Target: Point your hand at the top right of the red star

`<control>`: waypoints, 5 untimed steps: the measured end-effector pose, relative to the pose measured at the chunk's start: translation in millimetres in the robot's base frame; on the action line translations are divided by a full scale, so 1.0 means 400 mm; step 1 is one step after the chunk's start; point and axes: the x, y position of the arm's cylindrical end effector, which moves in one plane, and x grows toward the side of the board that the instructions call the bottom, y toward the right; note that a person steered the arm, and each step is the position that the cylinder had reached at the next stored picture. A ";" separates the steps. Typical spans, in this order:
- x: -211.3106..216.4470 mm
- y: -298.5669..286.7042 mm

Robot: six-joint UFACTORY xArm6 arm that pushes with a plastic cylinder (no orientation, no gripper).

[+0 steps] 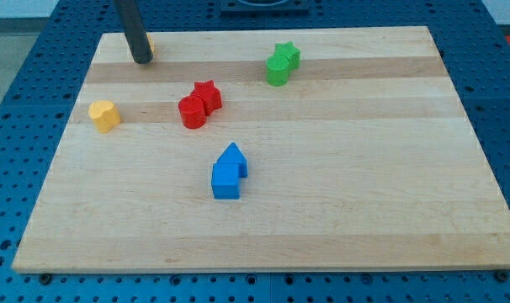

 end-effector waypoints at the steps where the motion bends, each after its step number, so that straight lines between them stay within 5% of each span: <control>1: 0.004 0.016; 5: 0.243 0.514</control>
